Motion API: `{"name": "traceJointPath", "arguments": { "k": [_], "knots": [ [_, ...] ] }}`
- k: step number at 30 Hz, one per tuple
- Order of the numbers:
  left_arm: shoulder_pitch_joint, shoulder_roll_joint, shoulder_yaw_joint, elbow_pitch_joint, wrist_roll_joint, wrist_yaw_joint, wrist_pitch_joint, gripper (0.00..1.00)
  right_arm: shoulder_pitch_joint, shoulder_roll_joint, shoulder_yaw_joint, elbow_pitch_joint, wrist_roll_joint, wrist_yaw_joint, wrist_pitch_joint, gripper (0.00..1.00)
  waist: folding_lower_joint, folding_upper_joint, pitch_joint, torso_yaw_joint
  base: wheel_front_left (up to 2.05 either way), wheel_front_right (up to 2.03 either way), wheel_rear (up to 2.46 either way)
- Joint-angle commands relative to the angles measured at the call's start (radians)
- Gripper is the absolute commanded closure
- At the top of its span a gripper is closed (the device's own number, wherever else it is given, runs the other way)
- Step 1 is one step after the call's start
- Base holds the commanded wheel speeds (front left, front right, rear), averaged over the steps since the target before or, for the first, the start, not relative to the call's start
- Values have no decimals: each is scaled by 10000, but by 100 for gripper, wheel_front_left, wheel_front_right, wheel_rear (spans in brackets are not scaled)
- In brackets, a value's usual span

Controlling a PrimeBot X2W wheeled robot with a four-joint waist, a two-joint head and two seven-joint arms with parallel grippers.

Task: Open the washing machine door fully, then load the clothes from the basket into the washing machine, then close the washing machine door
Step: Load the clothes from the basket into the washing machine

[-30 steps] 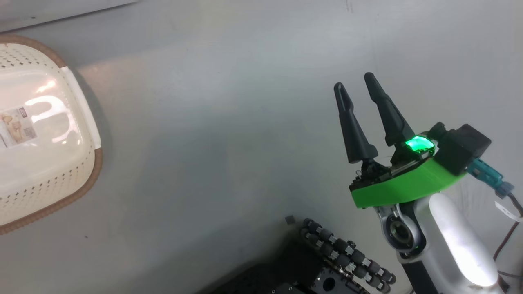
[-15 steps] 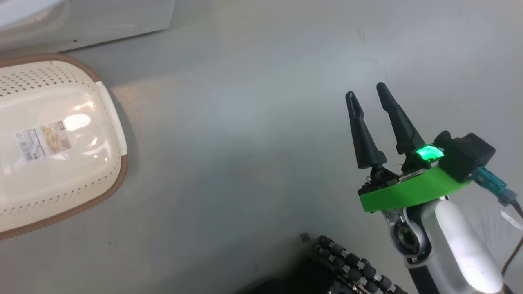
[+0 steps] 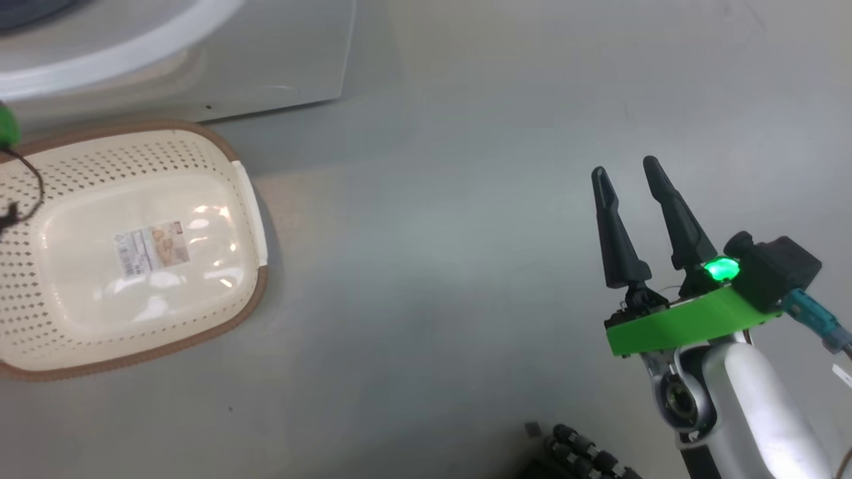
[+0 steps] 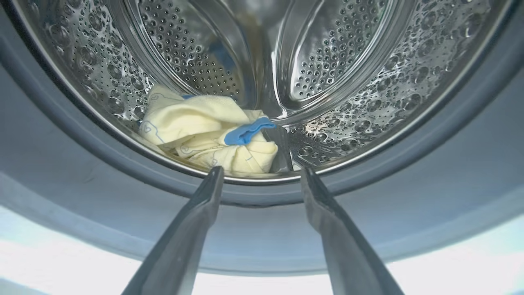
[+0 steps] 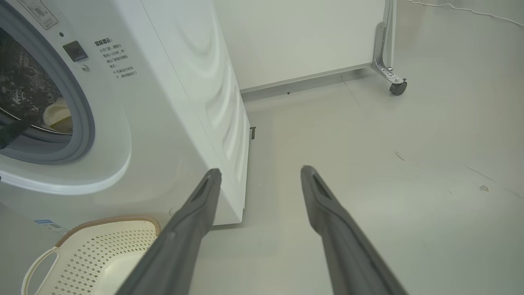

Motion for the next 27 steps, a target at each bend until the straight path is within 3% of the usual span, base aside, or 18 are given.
{"name": "traceJointPath", "arguments": {
  "k": [1,15,21,27],
  "knots": [
    [273,417,256,-522,75,162,-112,0,236,-110,102,-259,-87,35,-67,0,1,-1,-344,322,0,0,0],
    [5390,-310,472,-5089,261,1924,-222,0,616,-110,-387,-223,-862,35,475,0,1,-1,-1959,1485,0,0,0],
    [6873,-594,707,-6191,292,2345,-225,0,866,-110,-544,-353,-1151,35,902,0,1,-1,-2652,1942,0,0,0],
    [7959,-966,799,-6761,407,2490,-226,0,1128,-110,-708,-472,-1340,35,1282,0,1,-1,-3323,2329,0,0,0]
  ]
}}
